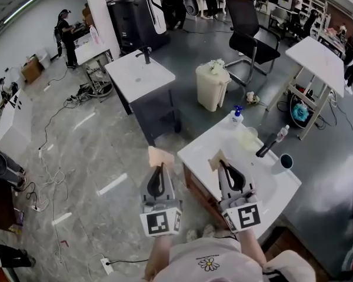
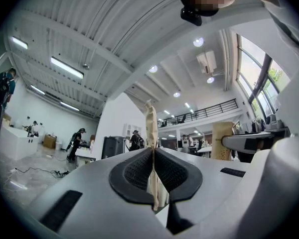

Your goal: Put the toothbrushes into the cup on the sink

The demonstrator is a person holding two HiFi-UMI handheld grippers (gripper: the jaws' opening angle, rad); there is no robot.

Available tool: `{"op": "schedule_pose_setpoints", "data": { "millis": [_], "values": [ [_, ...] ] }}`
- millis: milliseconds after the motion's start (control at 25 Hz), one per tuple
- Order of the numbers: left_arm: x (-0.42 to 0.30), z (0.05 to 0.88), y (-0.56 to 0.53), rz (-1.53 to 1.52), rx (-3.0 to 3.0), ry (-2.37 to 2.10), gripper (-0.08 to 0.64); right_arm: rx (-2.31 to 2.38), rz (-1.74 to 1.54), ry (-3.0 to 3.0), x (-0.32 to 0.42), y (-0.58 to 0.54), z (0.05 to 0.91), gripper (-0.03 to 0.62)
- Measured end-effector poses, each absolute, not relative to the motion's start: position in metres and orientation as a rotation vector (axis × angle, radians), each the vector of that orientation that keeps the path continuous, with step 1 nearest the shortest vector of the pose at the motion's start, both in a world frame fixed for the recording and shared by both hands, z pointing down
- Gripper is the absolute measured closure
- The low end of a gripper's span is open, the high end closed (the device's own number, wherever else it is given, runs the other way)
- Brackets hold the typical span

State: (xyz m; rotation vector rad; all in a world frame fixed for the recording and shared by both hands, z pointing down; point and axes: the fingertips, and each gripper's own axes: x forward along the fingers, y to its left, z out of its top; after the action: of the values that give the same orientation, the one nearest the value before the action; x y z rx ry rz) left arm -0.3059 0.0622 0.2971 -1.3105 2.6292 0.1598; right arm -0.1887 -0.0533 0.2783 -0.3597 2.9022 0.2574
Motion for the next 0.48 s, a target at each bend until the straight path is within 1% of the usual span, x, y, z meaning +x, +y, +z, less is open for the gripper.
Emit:
{"op": "schedule_pose_setpoints", "data": {
  "millis": [320, 480],
  "values": [
    [-0.259, 0.298, -0.021, 0.158, -1.485, 2.499, 0.534, -0.56, 0.258, 2.82, -0.129, -0.113, 0.279, 0.577],
    [-0.229, 0.296, -0.068, 0.168, -1.617, 2.403, 0.534, -0.753, 0.284, 2.786, -0.087, -0.155, 0.285, 0.577]
  ]
}}
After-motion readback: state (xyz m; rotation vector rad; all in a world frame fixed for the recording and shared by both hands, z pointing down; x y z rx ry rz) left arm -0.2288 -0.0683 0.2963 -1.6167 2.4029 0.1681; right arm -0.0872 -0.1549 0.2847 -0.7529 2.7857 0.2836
